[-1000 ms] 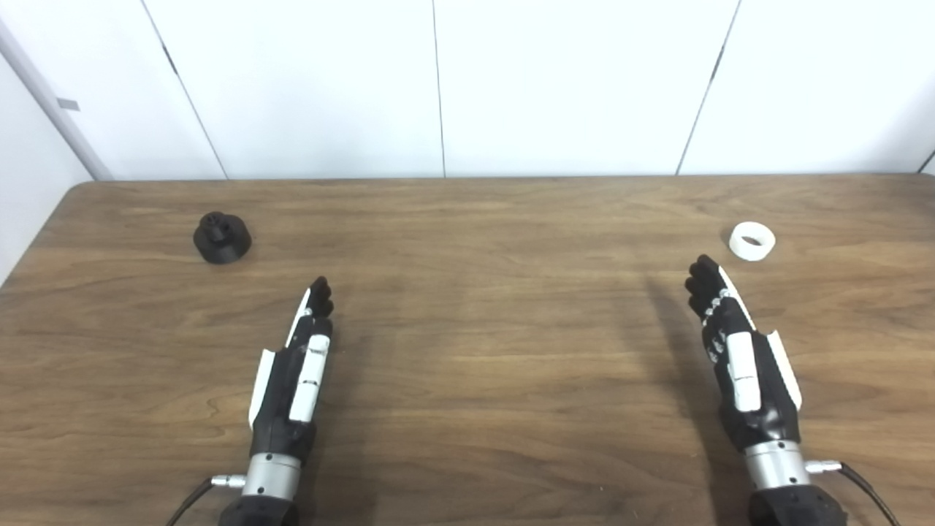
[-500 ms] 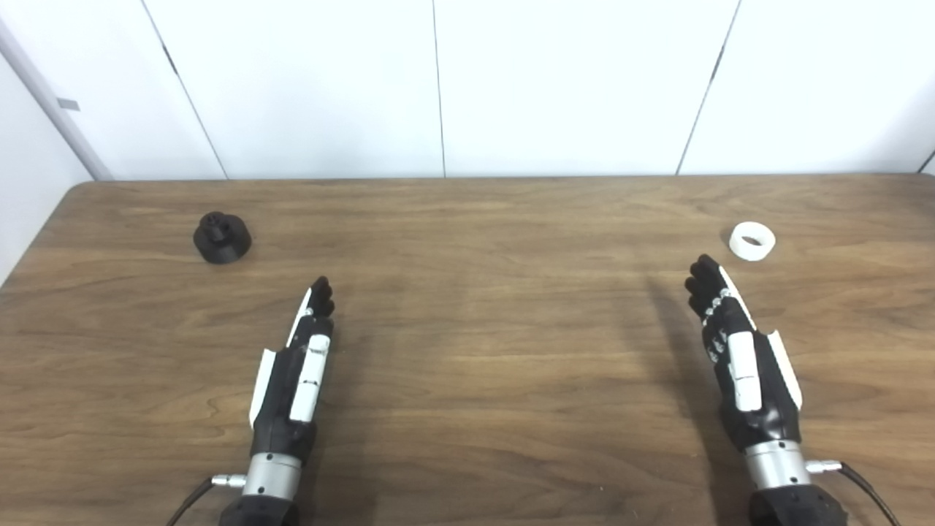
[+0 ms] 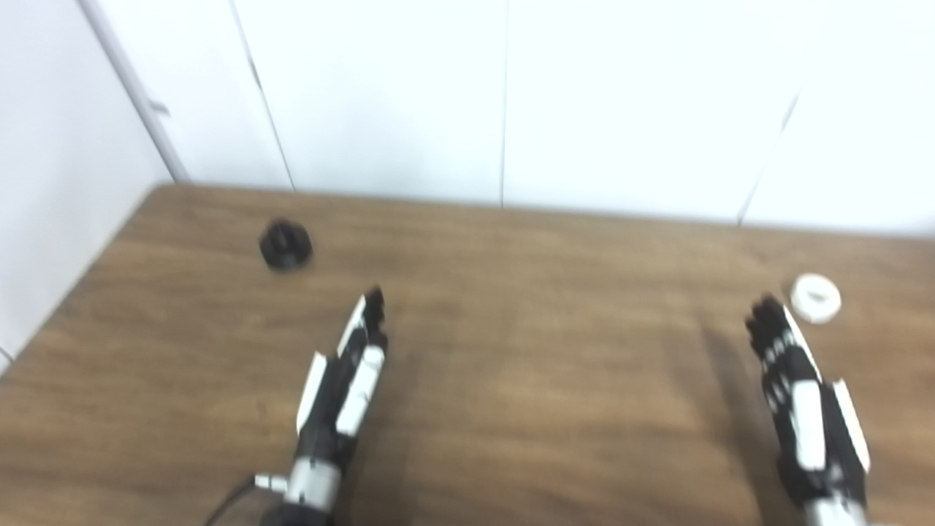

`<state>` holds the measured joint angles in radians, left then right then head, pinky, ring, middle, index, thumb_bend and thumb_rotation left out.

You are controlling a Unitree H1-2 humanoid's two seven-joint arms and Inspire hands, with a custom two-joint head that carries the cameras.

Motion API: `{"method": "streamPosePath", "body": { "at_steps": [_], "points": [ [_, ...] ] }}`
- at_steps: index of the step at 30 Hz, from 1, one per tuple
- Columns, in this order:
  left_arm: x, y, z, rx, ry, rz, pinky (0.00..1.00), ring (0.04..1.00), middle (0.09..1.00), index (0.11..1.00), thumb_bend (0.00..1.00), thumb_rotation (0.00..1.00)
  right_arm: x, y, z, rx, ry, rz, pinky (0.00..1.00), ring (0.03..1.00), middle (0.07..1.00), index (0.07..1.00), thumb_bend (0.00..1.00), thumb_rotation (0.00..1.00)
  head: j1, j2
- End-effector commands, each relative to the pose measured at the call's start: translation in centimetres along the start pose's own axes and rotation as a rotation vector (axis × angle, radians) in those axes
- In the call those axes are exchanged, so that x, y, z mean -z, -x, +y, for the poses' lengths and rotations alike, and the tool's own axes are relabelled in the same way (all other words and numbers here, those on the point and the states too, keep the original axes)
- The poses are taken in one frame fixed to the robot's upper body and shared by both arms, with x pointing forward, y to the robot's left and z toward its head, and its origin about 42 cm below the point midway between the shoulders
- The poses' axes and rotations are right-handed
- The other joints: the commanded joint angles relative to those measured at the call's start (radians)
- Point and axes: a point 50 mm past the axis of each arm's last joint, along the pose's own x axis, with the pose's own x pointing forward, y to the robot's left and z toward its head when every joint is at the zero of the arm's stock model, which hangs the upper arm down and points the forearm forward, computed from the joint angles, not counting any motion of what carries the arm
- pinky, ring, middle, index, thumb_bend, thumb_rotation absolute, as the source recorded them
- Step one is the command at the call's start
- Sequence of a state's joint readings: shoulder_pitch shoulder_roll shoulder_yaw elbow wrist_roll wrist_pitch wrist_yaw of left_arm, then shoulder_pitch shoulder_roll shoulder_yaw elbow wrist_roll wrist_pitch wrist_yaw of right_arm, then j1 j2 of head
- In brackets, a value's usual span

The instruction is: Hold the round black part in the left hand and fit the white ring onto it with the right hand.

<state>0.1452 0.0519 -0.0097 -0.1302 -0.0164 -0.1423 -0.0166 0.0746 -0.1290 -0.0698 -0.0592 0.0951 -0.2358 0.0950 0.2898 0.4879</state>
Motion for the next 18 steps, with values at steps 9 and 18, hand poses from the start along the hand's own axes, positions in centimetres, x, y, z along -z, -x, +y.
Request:
{"method": "streamPosePath", "body": {
  "at_steps": [9,18],
  "points": [
    [3.7,1.5,-2.6,0.004,0.030,0.100,1.00,1.000,1.000,1.000,0.47,0.87,4.7,3.5,-1.4,0.005,-0.036,0.179,1.00,0.998,0.993,0.994,0.49,1.00,0.072,-0.035],
    [4.1,1.4,-3.3,-0.001,0.023,0.081,1.00,1.000,1.000,1.000,0.46,0.92,5.0,3.4,-1.8,-0.018,-0.043,0.160,1.00,1.000,1.000,1.000,0.43,1.00,0.083,-0.032]
  ]
}}
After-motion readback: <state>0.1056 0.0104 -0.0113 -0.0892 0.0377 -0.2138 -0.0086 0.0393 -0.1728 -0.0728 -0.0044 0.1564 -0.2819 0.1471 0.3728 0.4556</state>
